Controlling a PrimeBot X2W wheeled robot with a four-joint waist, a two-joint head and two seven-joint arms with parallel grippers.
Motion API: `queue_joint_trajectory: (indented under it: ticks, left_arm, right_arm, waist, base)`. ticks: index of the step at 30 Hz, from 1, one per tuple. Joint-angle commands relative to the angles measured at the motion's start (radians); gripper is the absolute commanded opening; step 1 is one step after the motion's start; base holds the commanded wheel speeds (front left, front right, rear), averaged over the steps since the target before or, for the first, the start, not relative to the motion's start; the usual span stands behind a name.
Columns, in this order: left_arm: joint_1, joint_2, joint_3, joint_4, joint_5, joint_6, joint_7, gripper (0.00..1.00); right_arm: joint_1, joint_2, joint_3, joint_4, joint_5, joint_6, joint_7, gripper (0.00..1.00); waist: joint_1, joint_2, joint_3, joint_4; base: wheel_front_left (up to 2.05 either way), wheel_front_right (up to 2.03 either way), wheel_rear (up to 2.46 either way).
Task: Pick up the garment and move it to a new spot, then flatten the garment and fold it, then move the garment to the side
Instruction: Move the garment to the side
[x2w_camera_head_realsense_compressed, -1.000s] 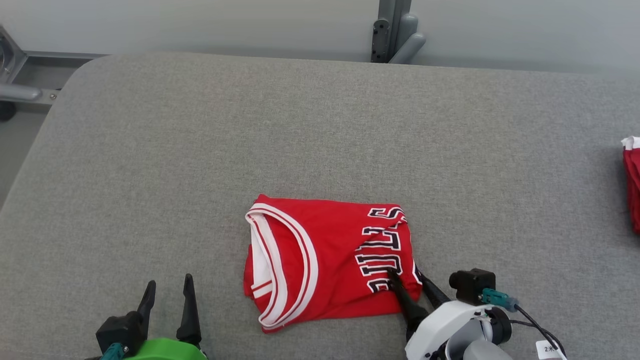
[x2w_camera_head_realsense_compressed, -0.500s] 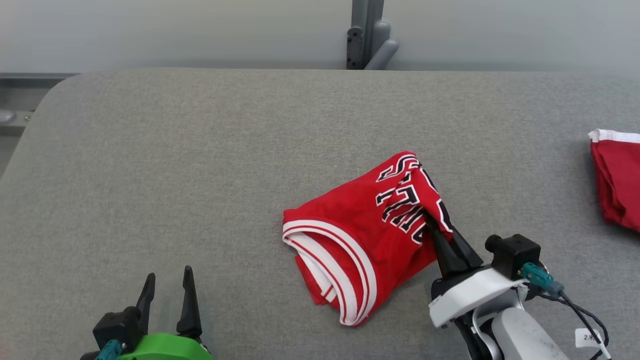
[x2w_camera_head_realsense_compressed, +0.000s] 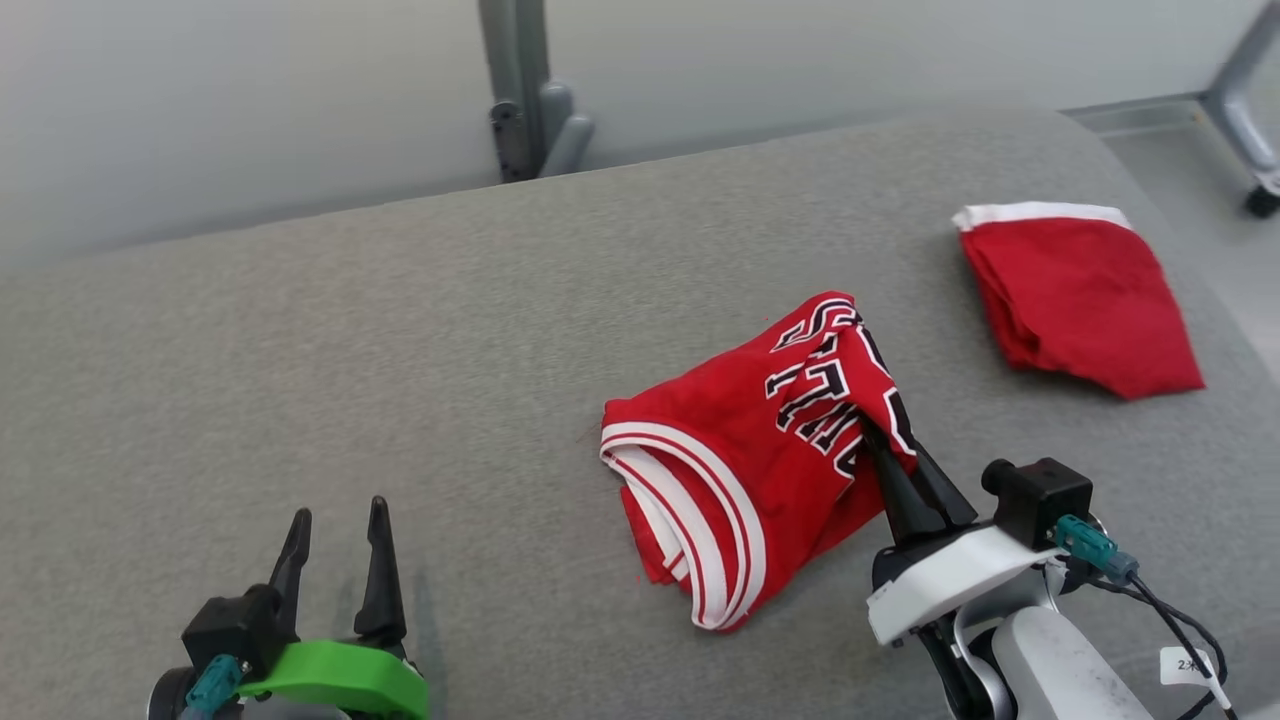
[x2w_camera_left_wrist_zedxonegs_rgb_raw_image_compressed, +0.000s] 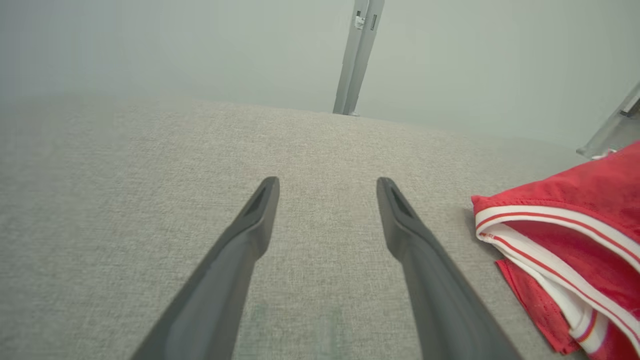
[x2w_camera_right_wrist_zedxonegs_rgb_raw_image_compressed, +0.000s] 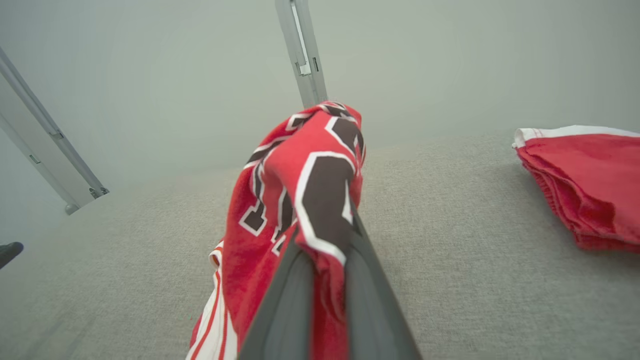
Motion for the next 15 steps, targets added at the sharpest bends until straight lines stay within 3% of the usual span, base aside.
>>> queue_joint_trajectory:
  ticks: [1,8,15]
  left_arm:
    - [-0.024,0.004,0.003,-0.003,0.009,-0.006,0.000,1.00]
    - [-0.072,0.004,-0.013,-0.001,0.027,-0.014,0.000,1.00]
    - [-0.114,0.005,-0.030,0.011,0.037,-0.026,0.000,1.00]
  right_arm:
    - [0.007,-0.001,0.004,0.001,0.006,-0.001,-0.004,0.00]
    - [0.012,0.009,0.008,-0.014,0.018,-0.001,-0.004,0.00]
    - [0.004,0.020,0.016,-0.023,0.018,-0.001,-0.004,0.00]
  waist:
    - [0.0000,0.0091,0.005,-0.203]
    - [0.0000,0.0091,0.053,-0.366]
    - [0.0000,0.0091,0.101,-0.373]
  base:
    - [0.00,0.00,0.00]
    - [0.00,0.00,0.00]
    - [0.00,0.00,0.00]
